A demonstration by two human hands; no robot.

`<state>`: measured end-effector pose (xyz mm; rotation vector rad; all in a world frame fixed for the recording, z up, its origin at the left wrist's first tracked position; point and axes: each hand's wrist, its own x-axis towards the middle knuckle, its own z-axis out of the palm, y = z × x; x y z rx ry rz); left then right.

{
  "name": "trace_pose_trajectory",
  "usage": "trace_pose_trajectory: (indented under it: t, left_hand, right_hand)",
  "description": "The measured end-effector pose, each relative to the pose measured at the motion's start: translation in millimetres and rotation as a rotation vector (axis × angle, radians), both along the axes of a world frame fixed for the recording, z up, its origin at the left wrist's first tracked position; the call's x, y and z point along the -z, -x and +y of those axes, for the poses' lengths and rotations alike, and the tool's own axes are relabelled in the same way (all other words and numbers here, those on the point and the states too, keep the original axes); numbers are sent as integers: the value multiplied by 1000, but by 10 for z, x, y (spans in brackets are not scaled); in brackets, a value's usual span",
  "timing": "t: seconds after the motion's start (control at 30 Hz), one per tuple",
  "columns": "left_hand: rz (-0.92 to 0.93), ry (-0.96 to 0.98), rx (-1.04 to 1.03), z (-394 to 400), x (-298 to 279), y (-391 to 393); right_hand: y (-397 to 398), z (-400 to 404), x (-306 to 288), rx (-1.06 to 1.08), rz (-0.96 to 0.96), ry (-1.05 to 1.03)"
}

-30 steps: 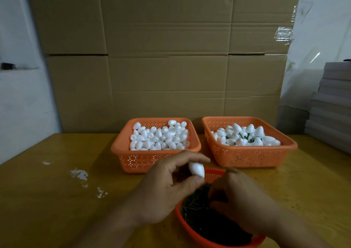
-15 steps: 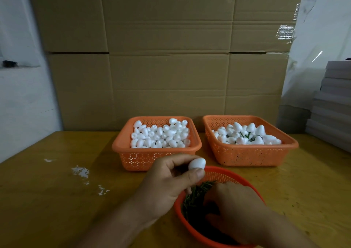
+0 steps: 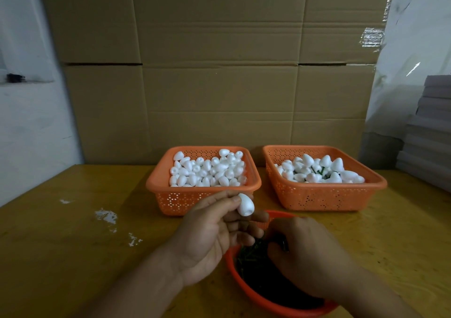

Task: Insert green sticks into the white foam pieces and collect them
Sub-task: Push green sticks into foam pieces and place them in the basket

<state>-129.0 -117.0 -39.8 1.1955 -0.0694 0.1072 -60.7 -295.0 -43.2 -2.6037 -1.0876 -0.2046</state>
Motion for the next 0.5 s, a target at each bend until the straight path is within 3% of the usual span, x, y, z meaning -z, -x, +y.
trace_pose_trajectory:
  t: [0.17,0.37,0.5]
  left_hand:
    - [26,57,-2,15,-10,-3]
    - [79,31,-101,21,7,-19]
    - [102,31,-129,20,5,-14]
  right_hand:
    - [-56,-10,17,-56,-1,-181]
    - [-23,11,32,-82,-76,-703]
    - [57,29,3,-176,1,-890]
